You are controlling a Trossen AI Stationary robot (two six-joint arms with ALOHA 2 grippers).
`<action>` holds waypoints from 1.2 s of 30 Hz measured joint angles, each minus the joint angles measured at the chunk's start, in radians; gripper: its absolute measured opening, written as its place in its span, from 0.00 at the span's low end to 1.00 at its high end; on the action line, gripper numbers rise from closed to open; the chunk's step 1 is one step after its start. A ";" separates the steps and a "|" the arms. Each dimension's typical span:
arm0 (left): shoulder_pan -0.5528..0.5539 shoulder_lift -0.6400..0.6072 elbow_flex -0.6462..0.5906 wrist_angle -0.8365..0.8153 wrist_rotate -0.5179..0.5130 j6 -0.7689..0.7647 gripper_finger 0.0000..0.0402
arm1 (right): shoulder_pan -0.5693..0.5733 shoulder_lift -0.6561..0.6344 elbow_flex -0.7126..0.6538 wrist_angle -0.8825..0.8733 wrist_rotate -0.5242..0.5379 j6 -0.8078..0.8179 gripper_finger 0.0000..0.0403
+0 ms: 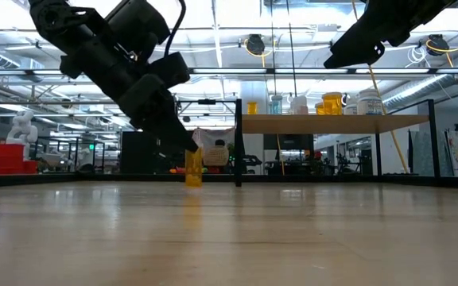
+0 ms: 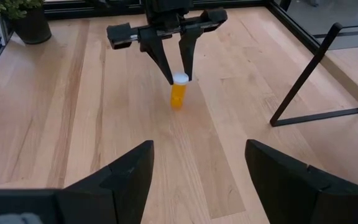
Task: Pick and place medicine bottles onto shelf by color
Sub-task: Put the small orange pill bottle on the shelf aligned with the other small orange pill bottle
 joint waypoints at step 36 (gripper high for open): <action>0.163 -0.026 0.681 -0.586 -0.004 0.389 0.33 | 0.000 0.000 0.000 -0.002 -0.001 -0.015 0.62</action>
